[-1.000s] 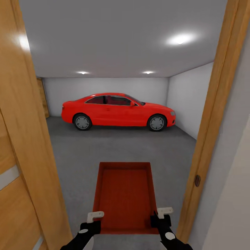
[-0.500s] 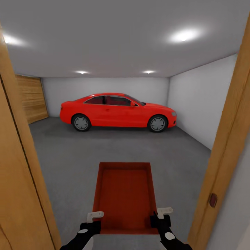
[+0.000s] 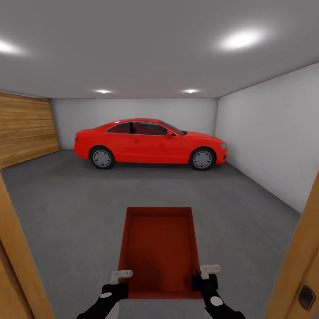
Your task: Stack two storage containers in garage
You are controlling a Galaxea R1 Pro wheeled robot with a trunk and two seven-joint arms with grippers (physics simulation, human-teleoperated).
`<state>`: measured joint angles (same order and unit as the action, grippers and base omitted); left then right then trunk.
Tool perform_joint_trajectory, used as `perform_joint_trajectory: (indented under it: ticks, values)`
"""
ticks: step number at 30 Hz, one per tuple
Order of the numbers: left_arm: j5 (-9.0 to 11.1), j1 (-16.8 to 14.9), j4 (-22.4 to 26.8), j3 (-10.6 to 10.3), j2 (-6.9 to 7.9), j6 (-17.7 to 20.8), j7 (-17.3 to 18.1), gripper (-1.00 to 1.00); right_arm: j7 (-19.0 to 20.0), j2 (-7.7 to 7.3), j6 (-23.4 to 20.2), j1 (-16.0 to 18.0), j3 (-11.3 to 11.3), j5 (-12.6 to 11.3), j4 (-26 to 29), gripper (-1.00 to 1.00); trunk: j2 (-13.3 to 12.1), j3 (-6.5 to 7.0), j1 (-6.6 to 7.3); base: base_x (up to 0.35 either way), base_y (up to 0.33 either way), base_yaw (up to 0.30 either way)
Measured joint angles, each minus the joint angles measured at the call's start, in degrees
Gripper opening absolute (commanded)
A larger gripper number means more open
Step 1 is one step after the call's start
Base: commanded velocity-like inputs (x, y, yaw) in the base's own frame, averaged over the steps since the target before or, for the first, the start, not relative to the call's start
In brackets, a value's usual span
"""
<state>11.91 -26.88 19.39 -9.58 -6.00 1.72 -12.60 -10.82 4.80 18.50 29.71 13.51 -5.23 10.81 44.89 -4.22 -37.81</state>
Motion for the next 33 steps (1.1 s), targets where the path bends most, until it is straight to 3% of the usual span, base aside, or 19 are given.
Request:
perform_joint_trajectory:
  ticks: [33]
  values:
    - [0.00, -0.01, -0.09, 0.04, -0.13, 0.08, -0.19, -1.00, 0.16, -0.09, -0.17, 0.00, -0.08, 0.04, 0.00, -1.00, 0.00, 0.00, 0.00, 0.322, 0.000, 0.000]
